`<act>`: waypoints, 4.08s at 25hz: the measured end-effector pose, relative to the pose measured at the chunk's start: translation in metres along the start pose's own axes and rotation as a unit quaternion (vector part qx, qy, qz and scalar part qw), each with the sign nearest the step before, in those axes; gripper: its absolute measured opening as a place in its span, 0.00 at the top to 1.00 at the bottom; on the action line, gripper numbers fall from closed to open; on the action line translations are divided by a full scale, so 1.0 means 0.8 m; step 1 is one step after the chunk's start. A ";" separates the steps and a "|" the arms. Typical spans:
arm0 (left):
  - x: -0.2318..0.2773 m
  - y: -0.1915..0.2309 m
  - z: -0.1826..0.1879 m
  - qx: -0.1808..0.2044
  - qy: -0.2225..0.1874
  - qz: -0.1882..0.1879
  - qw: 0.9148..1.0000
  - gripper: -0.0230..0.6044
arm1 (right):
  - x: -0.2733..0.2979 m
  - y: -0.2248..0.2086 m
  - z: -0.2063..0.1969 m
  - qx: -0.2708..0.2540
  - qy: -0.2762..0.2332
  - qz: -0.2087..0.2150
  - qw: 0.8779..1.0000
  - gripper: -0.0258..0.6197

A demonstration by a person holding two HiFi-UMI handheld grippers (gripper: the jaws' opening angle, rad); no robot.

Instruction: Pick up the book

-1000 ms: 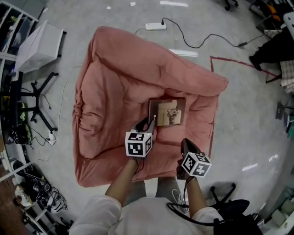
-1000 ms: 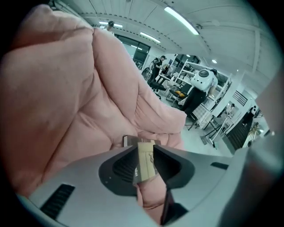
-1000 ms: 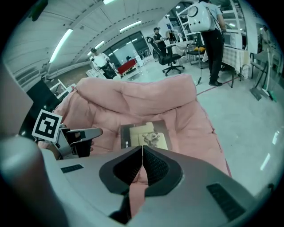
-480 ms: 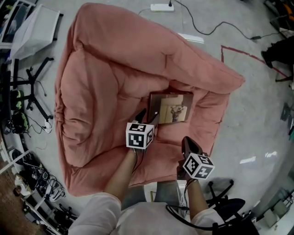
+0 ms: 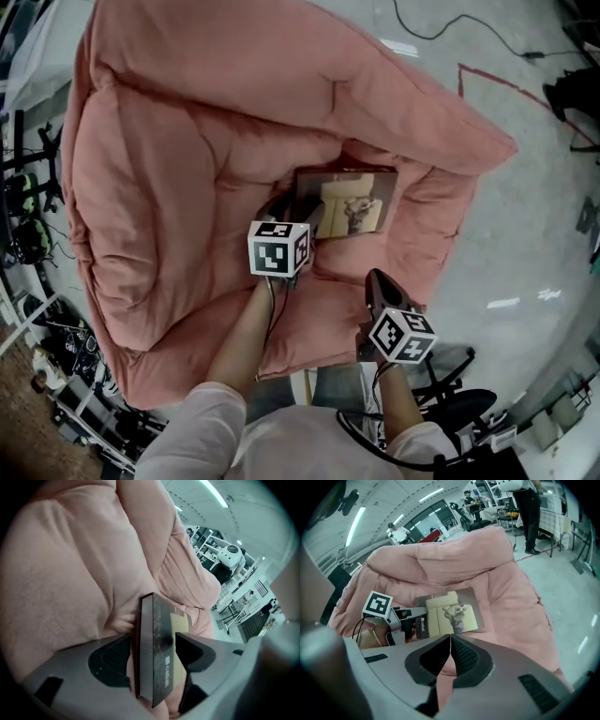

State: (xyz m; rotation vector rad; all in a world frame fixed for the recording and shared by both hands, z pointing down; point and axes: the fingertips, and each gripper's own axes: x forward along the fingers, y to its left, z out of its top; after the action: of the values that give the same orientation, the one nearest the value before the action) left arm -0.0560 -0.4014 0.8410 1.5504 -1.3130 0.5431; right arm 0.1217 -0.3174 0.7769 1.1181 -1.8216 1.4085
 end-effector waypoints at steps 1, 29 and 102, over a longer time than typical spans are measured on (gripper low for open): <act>0.003 0.002 0.000 -0.002 -0.001 0.000 1.000 0.48 | 0.001 -0.001 0.000 0.002 0.000 0.001 1.000 0.91; -0.002 -0.163 0.004 0.010 0.108 -0.085 0.990 0.70 | -0.039 -0.057 0.023 0.057 -0.035 0.001 0.998 0.91; -0.452 -0.343 -0.183 0.323 -0.010 -0.192 0.927 0.73 | -0.430 0.041 -0.241 0.172 -0.312 -0.168 0.919 0.91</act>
State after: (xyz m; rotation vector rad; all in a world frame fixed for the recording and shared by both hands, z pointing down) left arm 0.1193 -0.1246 0.4949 2.2924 -0.8317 0.7483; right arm 0.2503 -0.0370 0.5287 2.1483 -1.6743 1.2747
